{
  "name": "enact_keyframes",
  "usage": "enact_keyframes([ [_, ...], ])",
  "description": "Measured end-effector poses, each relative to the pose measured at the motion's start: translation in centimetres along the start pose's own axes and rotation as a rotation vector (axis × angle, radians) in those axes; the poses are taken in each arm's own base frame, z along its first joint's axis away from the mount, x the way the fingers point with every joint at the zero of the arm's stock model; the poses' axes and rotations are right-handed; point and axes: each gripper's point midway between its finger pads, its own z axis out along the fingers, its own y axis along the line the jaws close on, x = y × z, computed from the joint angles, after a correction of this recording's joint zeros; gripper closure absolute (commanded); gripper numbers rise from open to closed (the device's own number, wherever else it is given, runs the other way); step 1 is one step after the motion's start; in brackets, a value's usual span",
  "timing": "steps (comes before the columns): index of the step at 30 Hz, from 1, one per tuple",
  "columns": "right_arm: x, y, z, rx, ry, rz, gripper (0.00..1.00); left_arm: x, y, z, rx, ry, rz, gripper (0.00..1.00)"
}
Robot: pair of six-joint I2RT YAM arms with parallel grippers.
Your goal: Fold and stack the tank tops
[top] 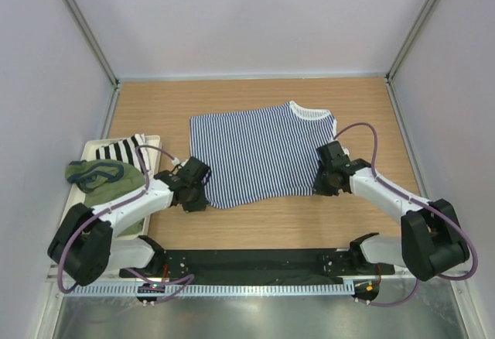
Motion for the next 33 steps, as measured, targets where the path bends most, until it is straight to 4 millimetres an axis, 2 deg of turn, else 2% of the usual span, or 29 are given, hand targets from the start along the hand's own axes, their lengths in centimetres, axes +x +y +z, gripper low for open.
enact_keyframes([
  [6, -1.4, 0.2, -2.1, 0.01, -0.039, 0.004, 0.96, 1.4, -0.9, -2.6, 0.103, 0.047, -0.029, 1.0],
  [14, -2.9, 1.0, -3.1, 0.013, -0.064, 0.006, 0.96, 2.2, -1.6, -3.8, 0.174, 0.093, -0.068, 1.0],
  [24, -5.3, 2.3, -1.9, 0.047, -0.056, -0.018, 0.97, -1.0, -0.4, -3.7, 0.226, 0.097, -0.247, 1.0],
  [29, -7.2, 3.5, -1.1, 0.049, -0.06, -0.031, 0.97, -1.6, -0.5, -3.0, 0.232, 0.136, -0.273, 1.0],
  [33, -8.8, 4.3, -0.9, 0.044, -0.074, -0.028, 0.97, -3.2, -0.6, -3.2, 0.249, 0.125, -0.299, 1.0],
])
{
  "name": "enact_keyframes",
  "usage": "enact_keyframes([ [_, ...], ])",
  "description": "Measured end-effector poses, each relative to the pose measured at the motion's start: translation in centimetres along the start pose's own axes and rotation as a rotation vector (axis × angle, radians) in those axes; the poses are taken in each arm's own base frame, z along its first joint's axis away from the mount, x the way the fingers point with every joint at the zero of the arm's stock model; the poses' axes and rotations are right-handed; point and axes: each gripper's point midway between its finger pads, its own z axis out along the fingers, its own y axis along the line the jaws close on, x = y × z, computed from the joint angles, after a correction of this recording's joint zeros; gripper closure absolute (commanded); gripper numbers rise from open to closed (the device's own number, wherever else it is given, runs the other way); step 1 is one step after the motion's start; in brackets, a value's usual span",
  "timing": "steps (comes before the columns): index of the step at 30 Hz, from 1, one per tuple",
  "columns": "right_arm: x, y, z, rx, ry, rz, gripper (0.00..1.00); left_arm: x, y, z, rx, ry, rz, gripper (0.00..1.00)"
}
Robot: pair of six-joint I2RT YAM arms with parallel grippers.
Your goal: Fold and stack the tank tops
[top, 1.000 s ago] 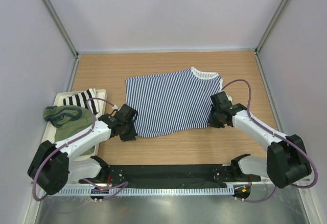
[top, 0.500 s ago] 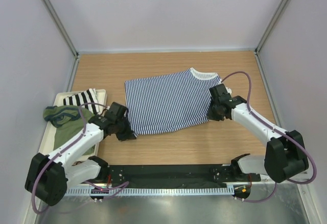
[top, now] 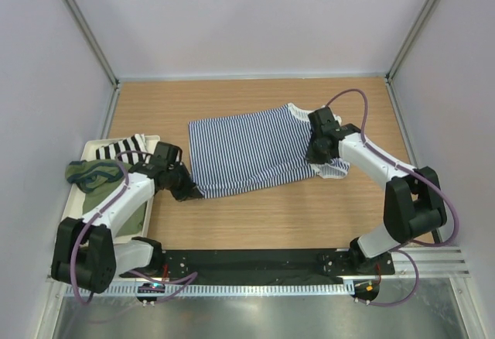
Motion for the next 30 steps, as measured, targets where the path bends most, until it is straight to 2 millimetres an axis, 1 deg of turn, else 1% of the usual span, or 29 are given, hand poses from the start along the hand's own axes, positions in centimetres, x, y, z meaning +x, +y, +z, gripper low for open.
enact_keyframes([
  [2, -1.0, 0.3, 0.3, 0.001, -0.007, 0.007, 0.98, -1.0, -0.5, -0.1, 0.01, -0.011, -0.003, 1.0],
  [6, -2.0, 0.4, 1.0, 0.01, -0.008, 0.017, 0.98, -2.8, -1.3, 0.0, 0.02, -0.033, -0.007, 1.0],
  [11, -3.3, 0.4, 1.9, 0.021, -0.008, 0.032, 0.98, -4.6, -1.8, 0.8, 0.012, -0.04, -0.013, 1.0],
  [15, -4.3, 0.8, 2.5, 0.023, -0.01, 0.034, 0.98, -5.9, -2.2, 1.4, 0.002, -0.042, -0.02, 1.0],
  [25, -6.3, 2.1, 4.5, 0.03, -0.009, 0.032, 0.97, -9.0, -2.4, 2.6, -0.037, -0.077, -0.021, 1.0],
  [30, -7.8, 3.0, 6.4, 0.042, -0.01, 0.033, 0.97, -10.8, -2.4, 3.5, -0.05, -0.102, -0.037, 1.0],
])
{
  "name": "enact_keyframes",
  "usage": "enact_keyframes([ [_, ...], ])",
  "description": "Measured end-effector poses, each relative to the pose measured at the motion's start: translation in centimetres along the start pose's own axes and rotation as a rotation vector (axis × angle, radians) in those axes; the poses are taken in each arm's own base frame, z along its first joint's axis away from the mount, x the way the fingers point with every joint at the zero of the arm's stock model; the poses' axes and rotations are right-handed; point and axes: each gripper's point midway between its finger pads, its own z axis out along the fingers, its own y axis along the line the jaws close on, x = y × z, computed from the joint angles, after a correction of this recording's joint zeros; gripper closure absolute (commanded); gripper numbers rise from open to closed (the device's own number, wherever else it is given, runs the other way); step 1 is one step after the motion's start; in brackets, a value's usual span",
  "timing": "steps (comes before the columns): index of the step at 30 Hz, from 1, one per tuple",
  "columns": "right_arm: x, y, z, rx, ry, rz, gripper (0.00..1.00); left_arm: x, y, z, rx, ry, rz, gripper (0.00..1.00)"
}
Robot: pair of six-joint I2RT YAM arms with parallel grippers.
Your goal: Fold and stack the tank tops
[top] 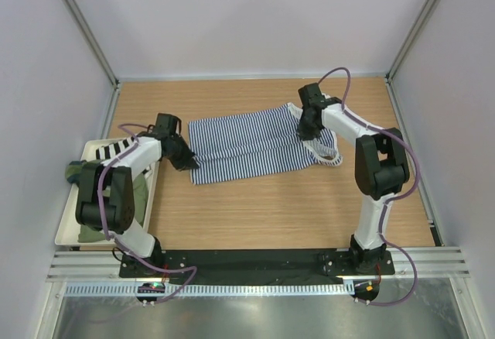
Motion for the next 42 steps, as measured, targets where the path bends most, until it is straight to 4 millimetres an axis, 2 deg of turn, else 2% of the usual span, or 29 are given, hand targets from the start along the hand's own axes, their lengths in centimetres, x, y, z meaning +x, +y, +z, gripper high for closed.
enact_keyframes([
  [1, -0.3, 0.2, 0.4, 0.004, -0.001, 0.0, 0.96, -0.3, 0.0, 0.3, -0.002, -0.002, -0.001, 1.0],
  [4, -1.0, 0.5, 1.5, 0.022, -0.002, 0.0, 0.83, -1.2, -0.2, 1.3, -0.013, -0.009, 0.0, 0.98],
  [5, -1.2, 0.5, 1.8, 0.027, -0.005, 0.0, 0.67, -1.5, -0.3, 1.7, -0.016, -0.012, 0.001, 0.95],
  [6, -1.3, 0.4, 1.9, 0.035, -0.009, 0.001, 0.62, -1.8, -0.3, 2.0, -0.017, -0.015, 0.001, 0.88],
  [7, -1.4, 0.3, 1.9, 0.042, -0.013, -0.005, 0.6, -2.1, -0.3, 2.4, -0.021, -0.02, 0.003, 0.86],
  [8, -1.5, 0.1, 1.9, 0.048, -0.015, -0.009, 0.52, -2.4, -0.2, 2.6, -0.025, -0.025, 0.006, 0.83],
  [12, -2.3, -0.4, 1.7, 0.076, -0.044, -0.018, 0.4, -2.9, 0.1, 3.0, -0.033, -0.038, 0.013, 0.51],
  [14, -2.6, -0.8, 1.2, 0.089, -0.061, -0.021, 0.37, -3.3, -0.2, 2.9, -0.024, -0.054, 0.016, 0.47],
  [16, -2.8, -1.3, 0.3, 0.097, -0.08, -0.021, 0.35, -3.5, -0.4, 2.5, -0.01, -0.075, 0.019, 0.46],
  [20, -3.6, -2.7, -2.9, 0.103, -0.145, -0.009, 0.36, -3.9, -0.9, 1.1, 0.014, -0.115, 0.03, 0.47],
  [24, -4.5, -5.7, -6.5, 0.106, -0.209, 0.058, 0.36, -4.6, -1.4, 0.1, 0.025, -0.161, 0.044, 0.47],
  [25, -4.7, -6.8, -7.1, 0.111, -0.221, 0.087, 0.35, -4.7, -1.3, 0.1, 0.022, -0.167, 0.048, 0.47],
  [27, -4.7, -9.2, -7.9, 0.119, -0.235, 0.158, 0.22, -4.8, -1.2, 0.1, 0.015, -0.172, 0.051, 0.45],
  [28, -4.4, -10.3, -8.1, 0.124, -0.235, 0.191, 0.18, -4.9, -1.1, 0.1, 0.012, -0.177, 0.053, 0.44],
  [30, -3.7, -12.3, -7.9, 0.139, -0.216, 0.241, 0.18, -5.2, -1.2, 0.3, 0.013, -0.185, 0.054, 0.43],
  [32, -2.5, -13.2, -7.2, 0.139, -0.178, 0.274, 0.19, -5.3, -1.1, 0.8, 0.012, -0.185, 0.054, 0.42],
  [35, -0.8, -12.9, -6.0, 0.107, -0.116, 0.28, 0.21, -5.3, -0.9, 1.8, 0.003, -0.175, 0.052, 0.4],
  [38, -0.2, -12.0, -4.9, 0.064, -0.076, 0.289, 0.24, -5.1, -0.4, 2.8, -0.012, -0.157, 0.048, 0.39],
  [40, -0.3, -11.3, -4.0, 0.034, -0.062, 0.301, 0.3, -5.0, -0.2, 3.3, -0.02, -0.147, 0.046, 0.41],
  [42, -0.2, -11.0, -3.1, 0.019, -0.047, 0.312, 0.37, -5.1, -0.2, 3.7, -0.022, -0.139, 0.045, 0.48],
])
